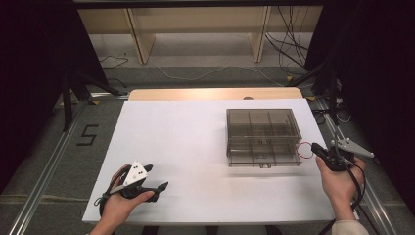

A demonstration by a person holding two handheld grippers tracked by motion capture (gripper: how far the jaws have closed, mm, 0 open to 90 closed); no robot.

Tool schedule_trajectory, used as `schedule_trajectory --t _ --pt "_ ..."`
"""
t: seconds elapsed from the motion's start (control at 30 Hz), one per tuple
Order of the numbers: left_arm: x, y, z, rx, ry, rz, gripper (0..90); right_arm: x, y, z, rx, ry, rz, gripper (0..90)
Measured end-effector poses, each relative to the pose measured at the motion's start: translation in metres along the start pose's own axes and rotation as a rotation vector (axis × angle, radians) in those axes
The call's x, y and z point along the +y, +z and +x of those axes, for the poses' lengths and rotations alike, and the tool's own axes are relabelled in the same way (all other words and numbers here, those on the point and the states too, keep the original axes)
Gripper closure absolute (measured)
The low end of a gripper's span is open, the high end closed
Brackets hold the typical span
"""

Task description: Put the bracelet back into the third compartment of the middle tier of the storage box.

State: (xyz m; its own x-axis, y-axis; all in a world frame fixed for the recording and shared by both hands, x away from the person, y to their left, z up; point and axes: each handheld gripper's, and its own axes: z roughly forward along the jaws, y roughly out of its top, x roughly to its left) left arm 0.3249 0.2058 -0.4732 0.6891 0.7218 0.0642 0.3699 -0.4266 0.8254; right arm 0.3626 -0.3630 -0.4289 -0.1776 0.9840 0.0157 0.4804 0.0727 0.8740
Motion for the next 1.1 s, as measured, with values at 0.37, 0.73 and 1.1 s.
schedule_trajectory --t 0.37,0.73,1.1 --pt "0.000 0.000 -0.001 -0.001 0.003 -0.001 18.5 0.002 0.002 0.006 0.007 -0.011 0.005 89.6" --pt "0.000 0.000 -0.001 -0.005 0.004 -0.001 18.5 0.004 0.003 0.012 0.016 -0.024 0.001 89.6" --pt "0.000 0.000 -0.001 -0.004 0.003 -0.001 18.6 0.005 0.005 0.016 0.024 -0.037 0.004 89.6"
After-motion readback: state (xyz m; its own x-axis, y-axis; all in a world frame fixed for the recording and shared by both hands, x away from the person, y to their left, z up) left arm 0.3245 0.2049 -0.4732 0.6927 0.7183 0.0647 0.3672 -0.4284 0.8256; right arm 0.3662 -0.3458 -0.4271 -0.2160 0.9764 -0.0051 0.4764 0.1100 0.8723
